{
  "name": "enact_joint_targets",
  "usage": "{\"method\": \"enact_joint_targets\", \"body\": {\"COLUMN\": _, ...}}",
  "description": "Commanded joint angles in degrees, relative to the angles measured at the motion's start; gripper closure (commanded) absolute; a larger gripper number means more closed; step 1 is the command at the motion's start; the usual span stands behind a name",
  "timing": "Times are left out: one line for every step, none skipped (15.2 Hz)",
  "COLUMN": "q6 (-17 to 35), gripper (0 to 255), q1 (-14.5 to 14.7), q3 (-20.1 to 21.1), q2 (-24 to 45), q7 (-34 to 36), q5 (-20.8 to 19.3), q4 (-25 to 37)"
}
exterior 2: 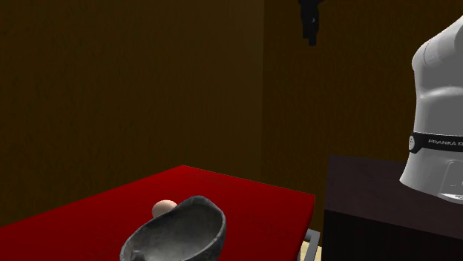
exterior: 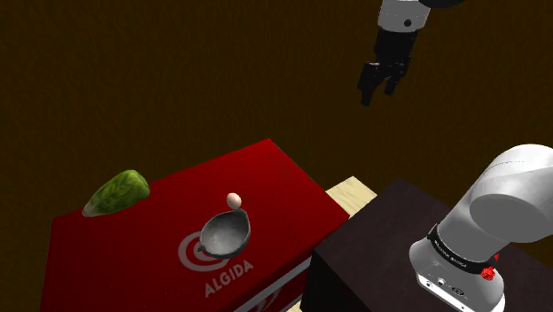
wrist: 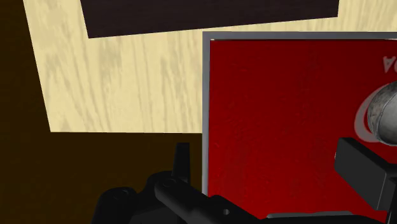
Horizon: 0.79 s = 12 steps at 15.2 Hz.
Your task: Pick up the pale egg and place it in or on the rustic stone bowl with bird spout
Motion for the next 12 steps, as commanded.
{"method": "enact_joint_targets", "body": {"q6": 0.0, "gripper": 0, "q1": 0.0, "q3": 0.0, "q2": 0.0, "q7": 0.0, "q5": 0.0, "q4": 0.0}}
{"method": "enact_joint_targets", "body": {"q6": 1.7, "gripper": 0, "q1": 0.3, "q3": 0.5, "q2": 1.4, "q7": 0.6, "q5": 0.5, "q4": -0.4}}
{"method": "enact_joint_targets", "body": {"q6": 3.3, "gripper": 0, "q1": 0.5, "q3": 1.1, "q2": 2.9, "q7": 1.2, "q5": 0.9, "q4": -0.8}}
{"method": "enact_joint_targets", "body": {"q6": 5.0, "gripper": 0, "q1": 0.8, "q3": 1.6, "q2": 4.5, "q7": 1.7, "q5": 1.3, "q4": -1.0}}
{"method": "enact_joint_targets", "body": {"q6": 6.6, "gripper": 0, "q1": 1.0, "q3": 2.1, "q2": 6.1, "q7": 2.3, "q5": 1.7, "q4": -1.2}}
{"method": "enact_joint_targets", "body": {"q6": 8.2, "gripper": 0, "q1": 1.2, "q3": 2.7, "q2": 7.7, "q7": 2.9, "q5": 2.1, "q4": -1.3}}
{"method": "enact_joint_targets", "body": {"q6": 9.9, "gripper": 0, "q1": 1.5, "q3": 3.2, "q2": 9.5, "q7": 3.4, "q5": 2.5, "q4": -1.4}}
{"method": "enact_joint_targets", "body": {"q6": 11.5, "gripper": 0, "q1": 1.7, "q3": 3.8, "q2": 11.3, "q7": 4.0, "q5": 2.8, "q4": -1.3}}
{"method": "enact_joint_targets", "body": {"q6": 13.1, "gripper": 0, "q1": 1.9, "q3": 4.3, "q2": 13.1, "q7": 4.5, "q5": 3.1, "q4": -1.2}}
{"method": "enact_joint_targets", "body": {"q6": 14.6, "gripper": 0, "q1": 2.1, "q3": 4.8, "q2": 15.0, "q7": 5.0, "q5": 3.4, "q4": -1.0}}
{"method": "enact_joint_targets", "body": {"q6": 16.1, "gripper": 0, "q1": 2.3, "q3": 5.3, "q2": 17.0, "q7": 5.6, "q5": 3.6, "q4": -0.8}}
{"method": "enact_joint_targets", "body": {"q6": 17.6, "gripper": 0, "q1": 2.5, "q3": 5.8, "q2": 19.0, "q7": 6.1, "q5": 3.8, "q4": -0.4}}
